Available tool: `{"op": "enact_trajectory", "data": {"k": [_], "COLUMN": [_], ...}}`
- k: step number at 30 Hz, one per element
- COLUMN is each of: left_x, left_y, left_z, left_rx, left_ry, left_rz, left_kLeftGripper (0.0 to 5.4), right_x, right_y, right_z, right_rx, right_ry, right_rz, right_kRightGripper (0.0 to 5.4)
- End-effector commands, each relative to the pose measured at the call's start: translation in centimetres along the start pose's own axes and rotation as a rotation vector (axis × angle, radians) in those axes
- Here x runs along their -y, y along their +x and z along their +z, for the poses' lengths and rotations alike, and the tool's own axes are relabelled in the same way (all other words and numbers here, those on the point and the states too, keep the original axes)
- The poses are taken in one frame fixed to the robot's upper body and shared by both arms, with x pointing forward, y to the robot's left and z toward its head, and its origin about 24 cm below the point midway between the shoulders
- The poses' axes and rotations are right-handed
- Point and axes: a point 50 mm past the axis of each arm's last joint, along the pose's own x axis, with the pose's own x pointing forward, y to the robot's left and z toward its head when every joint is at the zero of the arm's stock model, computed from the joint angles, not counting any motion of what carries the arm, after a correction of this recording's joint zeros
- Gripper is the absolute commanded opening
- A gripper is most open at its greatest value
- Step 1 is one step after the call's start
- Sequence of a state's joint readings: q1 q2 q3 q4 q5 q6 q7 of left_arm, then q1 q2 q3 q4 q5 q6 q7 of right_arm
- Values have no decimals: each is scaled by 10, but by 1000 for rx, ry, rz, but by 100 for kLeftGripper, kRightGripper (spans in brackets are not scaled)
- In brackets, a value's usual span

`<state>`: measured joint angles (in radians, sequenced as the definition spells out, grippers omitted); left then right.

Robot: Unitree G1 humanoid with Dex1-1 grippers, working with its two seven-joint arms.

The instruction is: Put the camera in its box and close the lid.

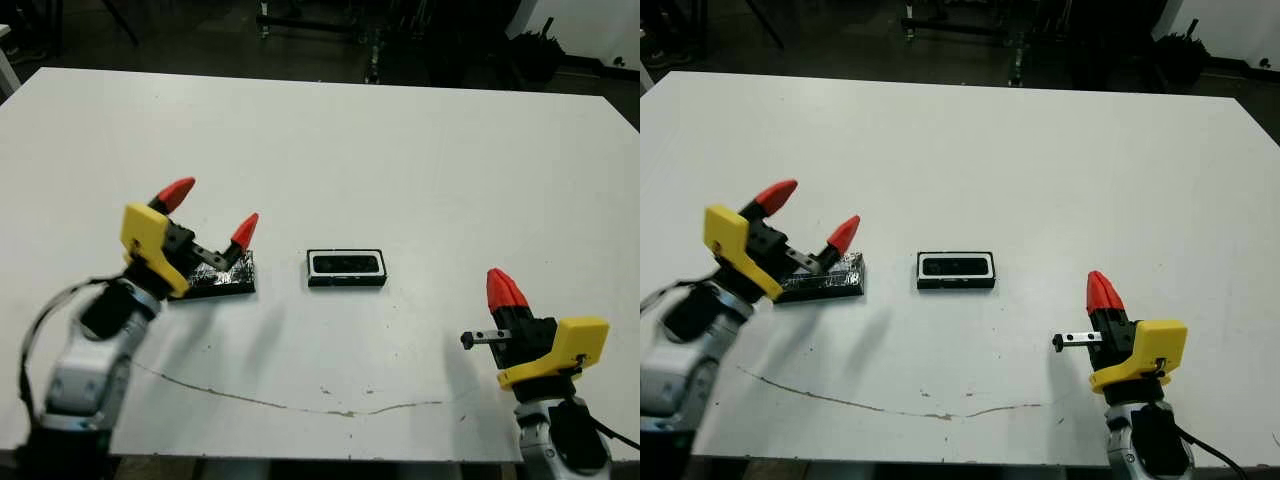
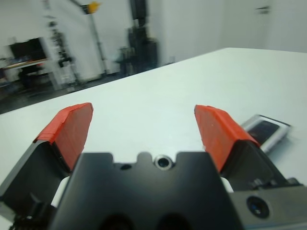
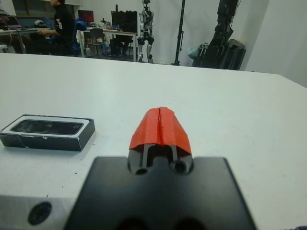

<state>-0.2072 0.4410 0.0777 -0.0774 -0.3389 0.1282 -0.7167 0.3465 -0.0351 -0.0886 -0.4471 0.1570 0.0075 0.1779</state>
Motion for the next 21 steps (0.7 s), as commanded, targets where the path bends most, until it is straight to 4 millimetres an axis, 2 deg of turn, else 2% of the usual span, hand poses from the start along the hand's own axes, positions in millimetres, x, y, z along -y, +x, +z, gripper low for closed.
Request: {"op": "enact_trajectory", "data": {"k": [1, 8, 11, 21], "left_x": [-22, -63, -74, -73], "left_y": [-5, -1, 3, 20], "left_z": [9, 19, 20, 11], "left_rx": [-74, -181, -199, -295], "left_ry": [52, 79, 0, 72], "left_rz": [-146, -446, -578, -716], "left_kLeftGripper": [540, 540, 540, 540], "right_x": [2, 3, 3, 1], "right_y": [0, -1, -1, -1], "right_z": [-2, -3, -3, -3], "right_rx": [-14, -19, -19, -13], "right_ry": [0, 7, 1, 21], "right_rz": [-1, -3, -6, 5], "right_kRightGripper": [0, 0, 0, 0]}}
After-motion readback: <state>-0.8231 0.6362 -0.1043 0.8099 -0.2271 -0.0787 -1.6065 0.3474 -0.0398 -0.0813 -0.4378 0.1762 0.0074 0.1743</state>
